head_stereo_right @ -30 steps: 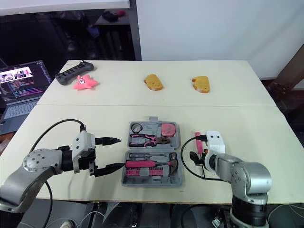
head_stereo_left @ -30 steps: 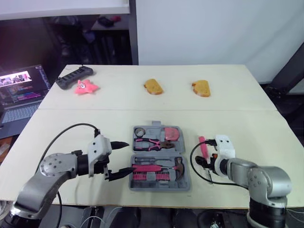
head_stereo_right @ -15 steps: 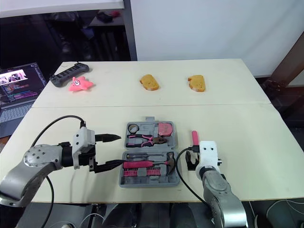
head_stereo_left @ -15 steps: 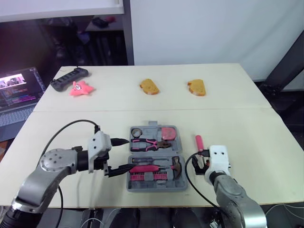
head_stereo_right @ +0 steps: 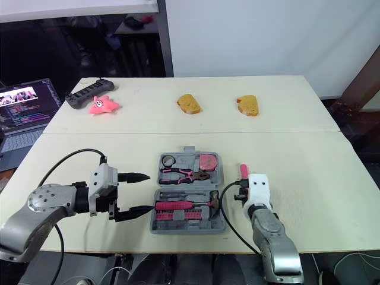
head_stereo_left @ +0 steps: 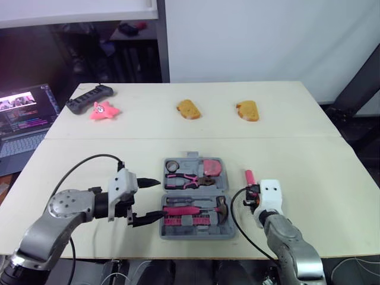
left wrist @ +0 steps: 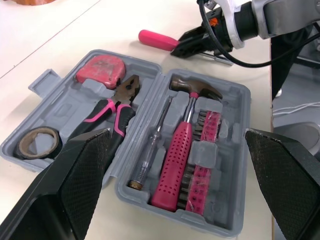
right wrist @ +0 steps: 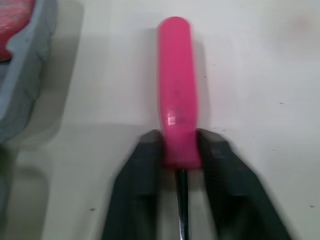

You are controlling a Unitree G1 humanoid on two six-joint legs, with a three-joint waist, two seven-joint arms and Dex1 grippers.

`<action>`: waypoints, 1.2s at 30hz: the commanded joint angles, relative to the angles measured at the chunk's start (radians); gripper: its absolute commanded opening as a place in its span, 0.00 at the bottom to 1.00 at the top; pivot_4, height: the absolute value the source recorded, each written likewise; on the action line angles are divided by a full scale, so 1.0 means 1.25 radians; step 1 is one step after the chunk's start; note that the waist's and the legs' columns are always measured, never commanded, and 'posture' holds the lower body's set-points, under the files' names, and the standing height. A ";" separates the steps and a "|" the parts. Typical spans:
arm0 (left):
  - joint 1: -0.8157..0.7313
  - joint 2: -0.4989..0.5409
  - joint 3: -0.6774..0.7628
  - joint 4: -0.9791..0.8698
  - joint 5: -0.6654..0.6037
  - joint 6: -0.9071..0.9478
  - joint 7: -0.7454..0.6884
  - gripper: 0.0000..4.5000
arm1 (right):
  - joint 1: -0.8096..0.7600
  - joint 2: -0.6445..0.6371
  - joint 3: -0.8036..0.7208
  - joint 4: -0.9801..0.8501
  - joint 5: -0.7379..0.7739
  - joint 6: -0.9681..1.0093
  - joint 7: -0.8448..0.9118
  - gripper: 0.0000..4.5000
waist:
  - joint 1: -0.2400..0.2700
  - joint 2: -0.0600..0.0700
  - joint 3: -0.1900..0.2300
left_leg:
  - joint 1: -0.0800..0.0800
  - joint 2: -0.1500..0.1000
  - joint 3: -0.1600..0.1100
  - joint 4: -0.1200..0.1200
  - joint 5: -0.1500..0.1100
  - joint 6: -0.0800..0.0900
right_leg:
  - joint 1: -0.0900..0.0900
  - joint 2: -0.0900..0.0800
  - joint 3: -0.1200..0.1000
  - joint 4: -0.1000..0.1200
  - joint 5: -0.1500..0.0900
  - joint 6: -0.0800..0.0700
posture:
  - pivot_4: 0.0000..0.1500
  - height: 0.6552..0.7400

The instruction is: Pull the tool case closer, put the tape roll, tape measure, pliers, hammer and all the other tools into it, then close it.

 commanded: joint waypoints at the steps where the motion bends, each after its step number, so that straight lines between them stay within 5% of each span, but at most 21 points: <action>1: 0.000 0.010 0.027 -0.029 -0.016 -0.002 0.004 1.00 | 0.014 0.000 -0.019 -0.009 -0.004 0.012 0.002 0.09 | 0.000 0.000 0.000 | 0.000 0.000 0.000 0.000 0.000 0.000 | 0.000 0.000 0.000 0.000 0.000 0.000 | 1.00 1.00; 8: -0.001 0.021 0.057 -0.015 -0.031 0.003 -0.002 1.00 | -0.052 -0.138 0.046 -0.234 -0.025 0.050 0.102 0.09 | -0.005 0.003 0.002 | -0.001 0.000 0.001 0.000 0.000 0.000 | -0.001 -0.001 0.001 0.000 0.000 0.000 | 1.00 1.00; 16: 0.027 0.052 0.097 0.108 0.004 -0.125 -0.101 1.00 | -0.449 -0.368 0.284 -0.373 0.240 0.396 0.451 0.09 | -0.012 0.002 0.002 | -0.001 0.002 -0.003 -0.002 0.000 0.000 | -0.001 0.002 -0.004 0.000 -0.003 -0.002 | 1.00 1.00; 25: 0.070 0.086 0.115 0.219 0.019 -0.273 -0.227 1.00 | -0.649 -0.348 0.630 -0.229 0.250 0.561 0.508 0.09 | 0.002 0.002 0.003 | -0.009 0.000 -0.003 0.002 0.000 0.001 | -0.007 -0.004 -0.004 0.000 -0.003 -0.003 | 1.00 1.00; 36: 0.131 0.103 0.134 0.175 0.006 -0.269 -0.232 1.00 | -0.658 -0.286 0.677 -0.226 0.249 0.617 0.451 0.09 | -0.004 0.003 0.003 | -0.012 0.000 -0.003 0.001 0.000 0.000 | -0.012 -0.003 -0.005 0.001 -0.002 -0.001 | 1.00 1.00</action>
